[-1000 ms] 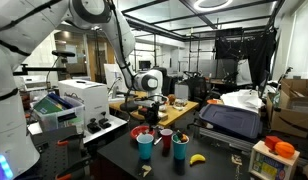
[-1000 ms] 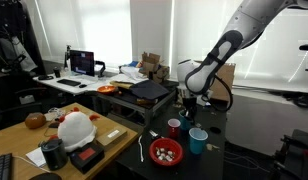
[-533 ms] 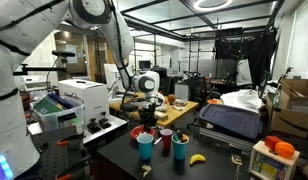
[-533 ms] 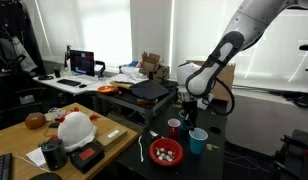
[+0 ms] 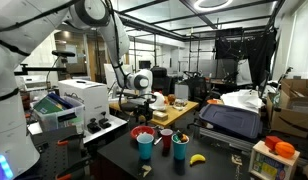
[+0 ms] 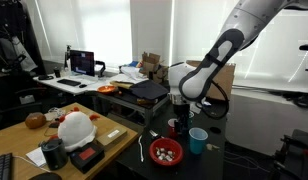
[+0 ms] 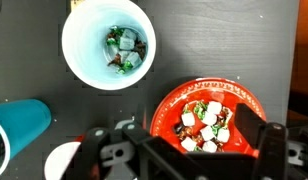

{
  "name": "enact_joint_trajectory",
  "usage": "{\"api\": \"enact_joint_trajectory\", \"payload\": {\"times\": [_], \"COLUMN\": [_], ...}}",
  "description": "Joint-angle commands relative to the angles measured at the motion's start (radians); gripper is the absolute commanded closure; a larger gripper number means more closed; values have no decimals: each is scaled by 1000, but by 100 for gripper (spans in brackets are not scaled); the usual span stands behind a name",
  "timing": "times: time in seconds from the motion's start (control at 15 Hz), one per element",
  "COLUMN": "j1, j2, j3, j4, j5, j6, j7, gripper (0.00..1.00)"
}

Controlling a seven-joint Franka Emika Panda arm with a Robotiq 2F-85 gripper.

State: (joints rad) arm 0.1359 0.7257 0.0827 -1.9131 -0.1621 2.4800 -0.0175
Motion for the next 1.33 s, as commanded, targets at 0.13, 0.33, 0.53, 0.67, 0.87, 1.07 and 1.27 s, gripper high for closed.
{"api": "enact_joint_trajectory", "payload": {"times": [0.13,0.33,0.53,0.67,0.87,1.07,1.27], "j1": [-8,-23,-30,-35,-36,-42,-43], "j2": [175,299,415,471,534,571,577], "j3": [39,69,91,100,102,121,139], "j4": [213,352,488,560,643,699,706], "j5": [44,91,129,144,159,180,187], "j6": [39,43,25,13,4,-19,-23], "j7": [-54,-84,-107,-122,-116,-125,-134], "gripper": [0,0,0,0,0,0,0]}}
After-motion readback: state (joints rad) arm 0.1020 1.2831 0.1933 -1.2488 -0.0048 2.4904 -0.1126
